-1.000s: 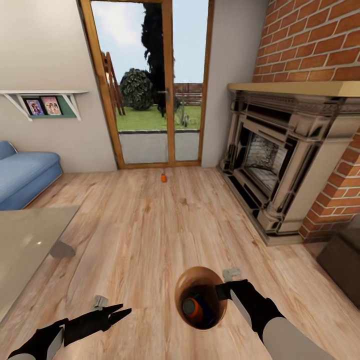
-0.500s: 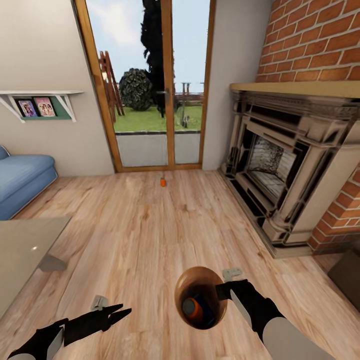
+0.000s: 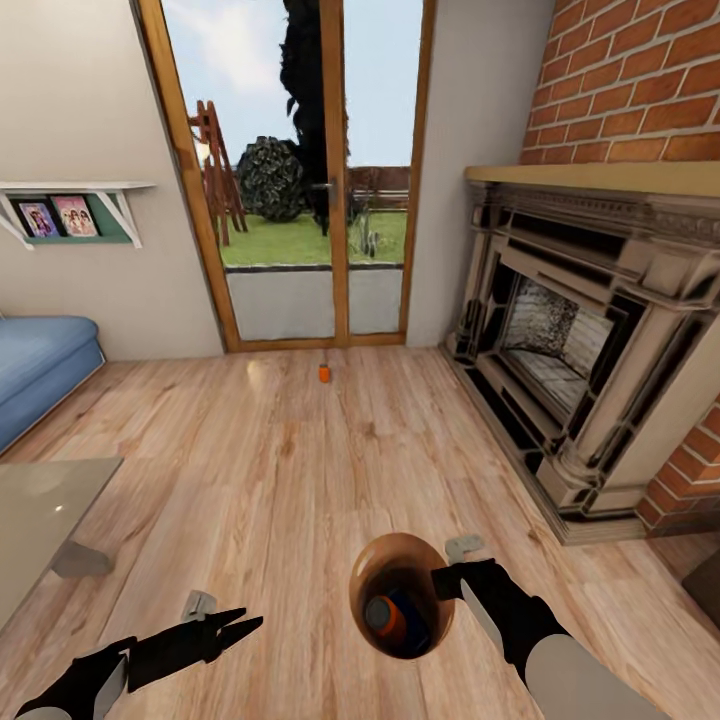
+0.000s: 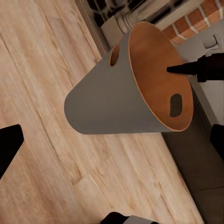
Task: Put the three can of soda from the living room inside the tash can in the kitchen.
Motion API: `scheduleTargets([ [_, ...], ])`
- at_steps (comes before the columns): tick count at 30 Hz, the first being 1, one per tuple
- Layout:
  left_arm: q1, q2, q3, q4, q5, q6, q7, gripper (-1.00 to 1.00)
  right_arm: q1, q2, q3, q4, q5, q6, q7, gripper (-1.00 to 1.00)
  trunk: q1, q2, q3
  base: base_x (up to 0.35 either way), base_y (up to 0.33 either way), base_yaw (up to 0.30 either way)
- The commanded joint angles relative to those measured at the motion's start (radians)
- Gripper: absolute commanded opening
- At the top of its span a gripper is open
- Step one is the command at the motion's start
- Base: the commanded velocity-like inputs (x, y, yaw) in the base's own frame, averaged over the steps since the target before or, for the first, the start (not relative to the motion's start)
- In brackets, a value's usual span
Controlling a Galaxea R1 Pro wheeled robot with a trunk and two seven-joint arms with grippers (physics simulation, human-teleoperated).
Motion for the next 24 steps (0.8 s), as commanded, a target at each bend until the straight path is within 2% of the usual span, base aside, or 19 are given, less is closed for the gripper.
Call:
scheduleTargets([
  [1, 0.000, 0.000, 0.000, 0.000, 0.000, 0.000, 0.000, 1.00, 0.000, 0.000, -0.001, -0.001, -0.010, 0.000, 0.007, -1.00, 0.000, 0.000, 0.000, 0.346, 0.000, 0.000],
  [10, 0.000, 0.000, 0.000, 0.000, 0.000, 0.000, -0.001, 1.00, 0.000, 0.000, -0.001, -0.001, -0.010, 0.000, 0.007, -1.00, 0.000, 0.000, 0.000, 0.346, 0.045, 0.000],
  [24, 0.000, 0.000, 0.000, 0.000, 0.000, 0.002, 0.000, 1.00, 0.000, 0.000, -0.001, -0.001, -0.010, 0.000, 0.007, -1.00, 0.000, 0.000, 0.000, 0.342, 0.151, 0.000],
])
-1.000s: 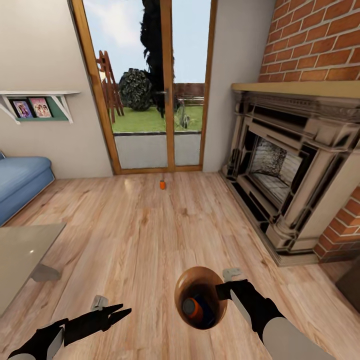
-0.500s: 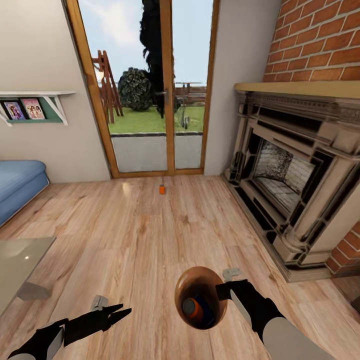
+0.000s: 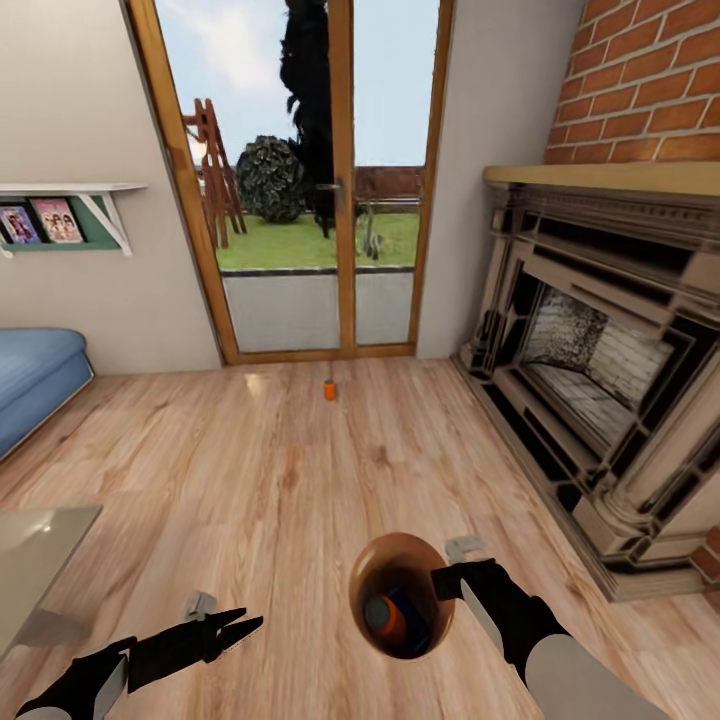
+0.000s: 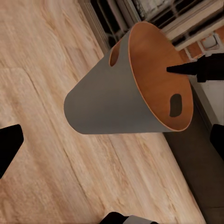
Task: Put the three can of soda from the living room inside the tash can in the kitchen.
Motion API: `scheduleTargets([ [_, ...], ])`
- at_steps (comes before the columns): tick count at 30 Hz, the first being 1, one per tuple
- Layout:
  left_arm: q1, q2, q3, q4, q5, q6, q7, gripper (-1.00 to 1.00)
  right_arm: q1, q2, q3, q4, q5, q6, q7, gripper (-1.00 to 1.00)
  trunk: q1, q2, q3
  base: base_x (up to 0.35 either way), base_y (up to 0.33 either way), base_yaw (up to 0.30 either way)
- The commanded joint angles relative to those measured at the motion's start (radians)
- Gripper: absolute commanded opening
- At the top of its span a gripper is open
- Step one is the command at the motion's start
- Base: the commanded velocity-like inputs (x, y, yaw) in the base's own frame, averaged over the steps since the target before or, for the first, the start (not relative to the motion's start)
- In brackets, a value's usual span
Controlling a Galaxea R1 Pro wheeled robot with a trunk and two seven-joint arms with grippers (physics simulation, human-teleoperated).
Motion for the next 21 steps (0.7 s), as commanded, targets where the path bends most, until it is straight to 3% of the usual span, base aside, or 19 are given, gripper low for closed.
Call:
scheduleTargets([
  [1, 0.000, 0.000, 0.000, 0.000, 0.000, 0.000, 0.000, 1.00, 0.000, 0.000, -0.001, -0.001, -0.009, 0.000, 0.007, -1.00, 0.000, 0.000, 0.000, 0.336, 0.177, 0.000],
  [13, 0.000, 0.000, 0.000, 0.000, 0.000, -0.001, -0.001, 1.00, 0.000, 0.000, -0.001, -0.001, -0.009, 0.000, 0.008, -1.00, 0.000, 0.000, 0.000, 0.335, 0.178, -0.005],
  [21, 0.000, 0.000, 0.000, 0.000, 0.000, -0.001, -0.001, 1.00, 0.000, 0.000, -0.001, -0.001, -0.010, 0.000, 0.008, -1.00, 0.000, 0.000, 0.001, 0.335, 0.179, -0.151],
])
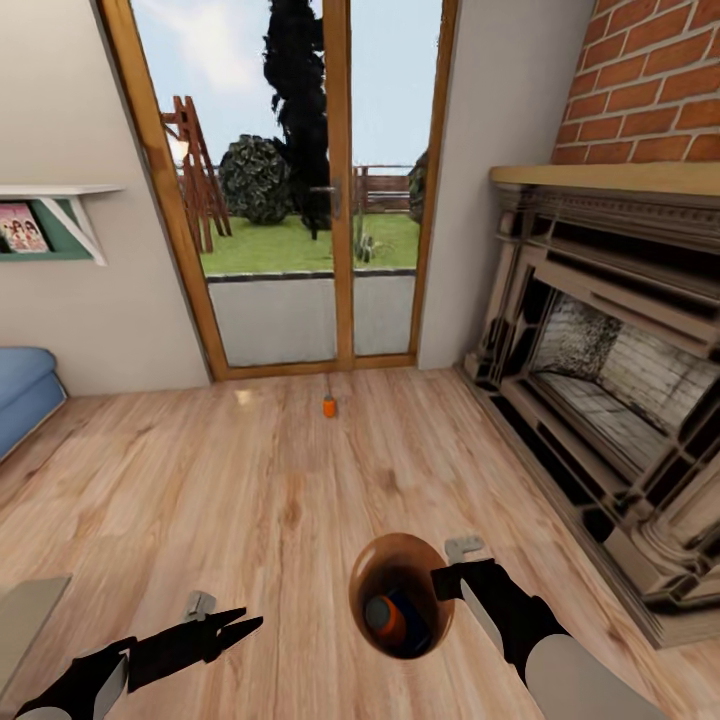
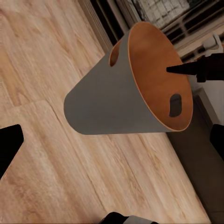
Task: Put the three can of soda from the living room inside the tash can in the kitchen.
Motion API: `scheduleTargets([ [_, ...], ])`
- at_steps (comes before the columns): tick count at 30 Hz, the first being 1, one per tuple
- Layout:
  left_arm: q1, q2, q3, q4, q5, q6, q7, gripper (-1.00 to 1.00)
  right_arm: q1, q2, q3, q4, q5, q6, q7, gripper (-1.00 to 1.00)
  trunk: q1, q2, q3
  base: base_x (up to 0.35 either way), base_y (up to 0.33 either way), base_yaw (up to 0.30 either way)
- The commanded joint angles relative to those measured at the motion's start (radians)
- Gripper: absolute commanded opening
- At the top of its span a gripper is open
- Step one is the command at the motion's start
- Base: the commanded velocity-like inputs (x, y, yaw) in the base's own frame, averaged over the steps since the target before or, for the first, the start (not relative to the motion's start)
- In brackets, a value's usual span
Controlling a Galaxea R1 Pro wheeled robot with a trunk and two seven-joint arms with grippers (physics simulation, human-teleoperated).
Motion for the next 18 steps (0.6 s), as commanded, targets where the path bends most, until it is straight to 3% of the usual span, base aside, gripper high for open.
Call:
scheduleTargets([
  [1, 0.000, 0.000, 0.000, 0.000, 0.000, 0.000, 0.000, 1.00, 0.000, 0.000, -0.001, -0.001, -0.011, 0.000, 0.007, -1.00, 0.000, 0.000, 0.000, 0.335, 0.179, -0.068],
  [9, 0.000, 0.000, 0.000, 0.000, 0.000, 0.000, 0.000, 1.00, 0.000, 0.000, -0.001, -0.001, -0.011, 0.000, 0.007, -1.00, 0.000, 0.000, 0.000, 0.332, 0.182, -0.030],
  [18, 0.000, 0.000, 0.000, 0.000, 0.000, 0.000, 0.000, 1.00, 0.000, 0.000, -0.001, -0.001, -0.012, 0.000, 0.007, -1.00, 0.000, 0.000, 0.002, 0.328, 0.191, -0.144],
])
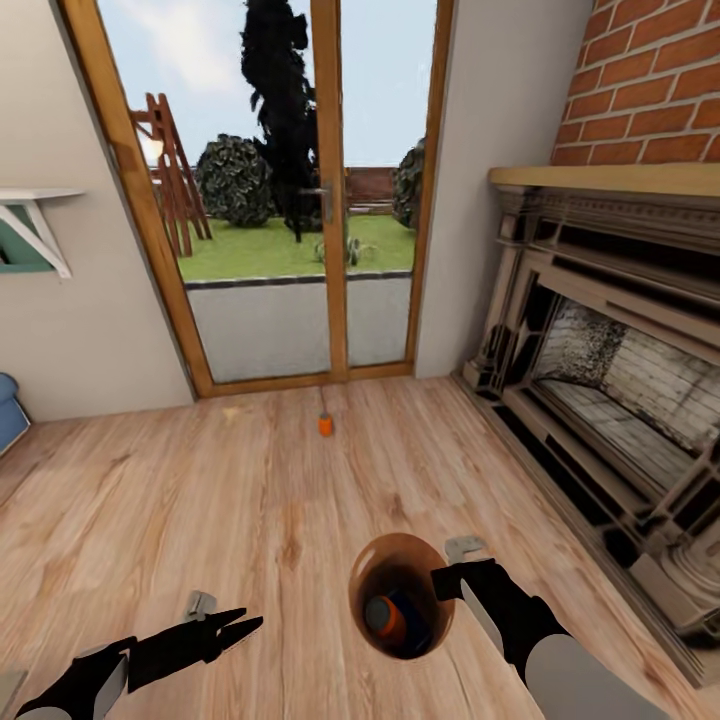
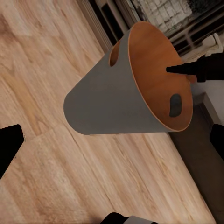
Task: Put the three can of soda from the living room inside the tash can in the kitchen.
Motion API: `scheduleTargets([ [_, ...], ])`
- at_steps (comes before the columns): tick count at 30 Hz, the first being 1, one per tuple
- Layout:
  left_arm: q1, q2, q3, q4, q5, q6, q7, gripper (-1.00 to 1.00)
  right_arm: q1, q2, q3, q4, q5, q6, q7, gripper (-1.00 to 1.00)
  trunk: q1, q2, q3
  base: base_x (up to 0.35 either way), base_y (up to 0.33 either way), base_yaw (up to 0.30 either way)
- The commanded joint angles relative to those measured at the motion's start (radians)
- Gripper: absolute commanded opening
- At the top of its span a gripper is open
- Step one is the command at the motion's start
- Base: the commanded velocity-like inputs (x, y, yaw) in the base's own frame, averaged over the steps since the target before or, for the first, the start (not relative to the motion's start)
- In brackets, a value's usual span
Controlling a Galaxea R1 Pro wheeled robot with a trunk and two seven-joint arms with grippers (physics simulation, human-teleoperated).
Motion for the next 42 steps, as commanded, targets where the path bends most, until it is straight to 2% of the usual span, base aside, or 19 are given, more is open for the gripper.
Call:
scheduleTargets([
  [1, 0.000, 0.000, 0.000, 0.000, 0.000, 0.000, 0.000, 1.00, 0.000, 0.000, -0.001, -0.001, -0.011, 0.000, 0.007, -1.00, 0.000, 0.000, 0.000, 0.327, 0.193, -0.052],
  [13, 0.000, 0.000, 0.000, 0.000, 0.000, 0.000, 0.000, 1.00, 0.000, 0.000, -0.002, -0.001, -0.011, 0.000, 0.007, -1.00, 0.000, 0.000, 0.000, 0.326, 0.193, -0.018],
  [20, 0.000, 0.000, 0.000, 0.000, 0.000, 0.000, 0.000, 1.00, 0.000, 0.000, -0.002, -0.001, -0.011, 0.000, 0.007, -1.00, 0.000, 0.000, 0.000, 0.327, 0.184, -0.166],
  [42, 0.000, 0.014, 0.000, 0.000, 0.000, 0.001, -0.001, 1.00, 0.000, 0.000, -0.001, -0.001, -0.011, 0.000, 0.007, -1.00, 0.000, 0.000, 0.000, 0.344, 0.086, -0.011],
])
